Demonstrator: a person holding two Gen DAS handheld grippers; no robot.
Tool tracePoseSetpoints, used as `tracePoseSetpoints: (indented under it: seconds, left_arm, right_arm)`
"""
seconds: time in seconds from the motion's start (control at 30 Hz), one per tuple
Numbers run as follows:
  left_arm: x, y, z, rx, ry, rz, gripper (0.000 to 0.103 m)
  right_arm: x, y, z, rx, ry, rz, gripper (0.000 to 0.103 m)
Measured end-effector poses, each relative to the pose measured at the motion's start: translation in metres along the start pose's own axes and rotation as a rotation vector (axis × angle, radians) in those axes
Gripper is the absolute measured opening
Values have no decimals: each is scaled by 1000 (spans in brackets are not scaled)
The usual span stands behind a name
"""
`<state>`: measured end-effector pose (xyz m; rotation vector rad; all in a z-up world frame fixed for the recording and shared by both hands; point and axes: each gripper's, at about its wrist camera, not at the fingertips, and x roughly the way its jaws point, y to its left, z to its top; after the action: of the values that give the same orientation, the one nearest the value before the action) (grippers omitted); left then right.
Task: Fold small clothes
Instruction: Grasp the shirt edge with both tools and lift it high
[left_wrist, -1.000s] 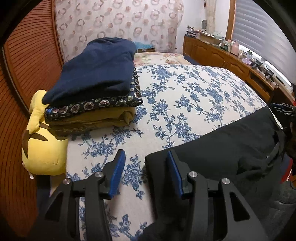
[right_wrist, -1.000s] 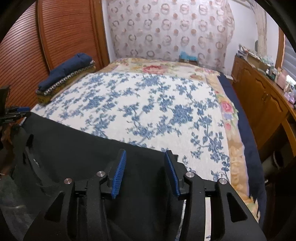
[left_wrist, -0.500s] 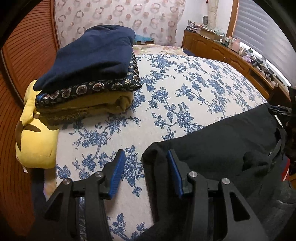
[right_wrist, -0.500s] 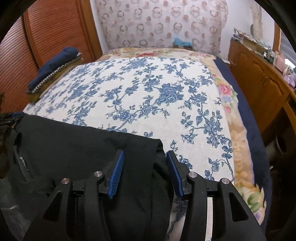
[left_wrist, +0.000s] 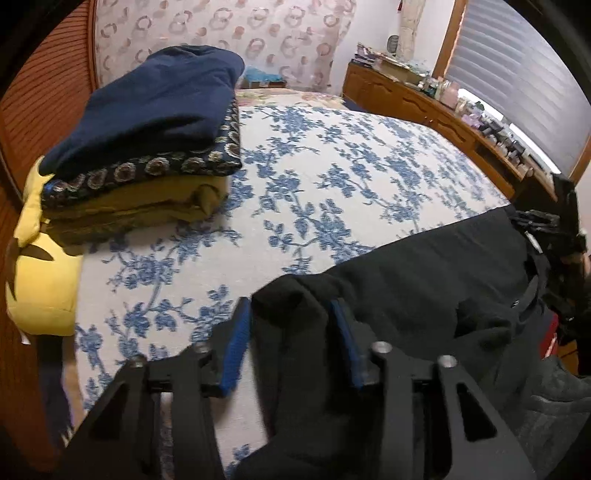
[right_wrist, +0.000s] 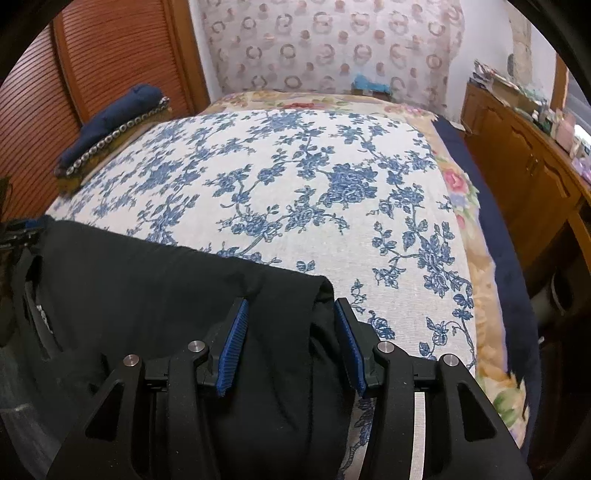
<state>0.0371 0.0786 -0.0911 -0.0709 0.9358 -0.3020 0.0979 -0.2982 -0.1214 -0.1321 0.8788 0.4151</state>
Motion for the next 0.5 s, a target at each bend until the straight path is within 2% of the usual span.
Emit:
tracePoseSetpoints:
  seconds: [0.17,0.2,0.3,0.33,0.5]
  left_arm:
    - [-1,-4,-2,-3,-4,-26,12]
    - [-2,-5,-2,-1,-9,-30,10]
    - [-12,-10,-2,-11,-53,-8,7]
    - [-20,-13,-2,-12,-79,-15,6]
    - [-79,-39,12,25,-228,-48,6]
  right_arm:
    - [-2,5,-2,-36,6,22,29]
    - [-3,7,-3,-46,5,41,15]
    - [-8,12,-5,-57,-10,68,11]
    - [-15,14,-6,-44,-34,99,11]
    - [-78,27,0,-34,-182,124,10]
